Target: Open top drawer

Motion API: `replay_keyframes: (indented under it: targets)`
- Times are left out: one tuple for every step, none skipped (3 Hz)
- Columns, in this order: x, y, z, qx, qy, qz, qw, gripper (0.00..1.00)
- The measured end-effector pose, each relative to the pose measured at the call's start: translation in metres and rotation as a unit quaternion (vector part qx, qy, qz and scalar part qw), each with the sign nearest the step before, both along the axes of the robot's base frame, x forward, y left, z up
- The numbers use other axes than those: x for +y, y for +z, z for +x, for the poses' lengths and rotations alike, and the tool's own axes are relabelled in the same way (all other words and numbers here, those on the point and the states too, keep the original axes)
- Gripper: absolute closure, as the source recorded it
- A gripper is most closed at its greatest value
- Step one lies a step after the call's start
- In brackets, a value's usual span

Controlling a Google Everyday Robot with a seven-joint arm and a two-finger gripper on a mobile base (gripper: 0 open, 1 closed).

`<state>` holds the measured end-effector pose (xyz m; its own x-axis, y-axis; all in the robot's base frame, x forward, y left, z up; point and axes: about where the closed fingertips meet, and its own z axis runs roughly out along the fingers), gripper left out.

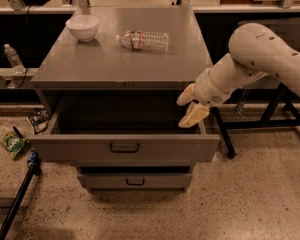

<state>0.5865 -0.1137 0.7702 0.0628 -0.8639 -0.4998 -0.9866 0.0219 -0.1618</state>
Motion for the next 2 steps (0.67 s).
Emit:
replay_keyframes:
  targets:
    - [0.002, 0.011, 0.012, -0.024, 0.002, -0.006, 0.9997, 0.57]
    - [0.007, -0.001, 0.022, -0.033, 0.006, -0.002, 0.9994, 0.81]
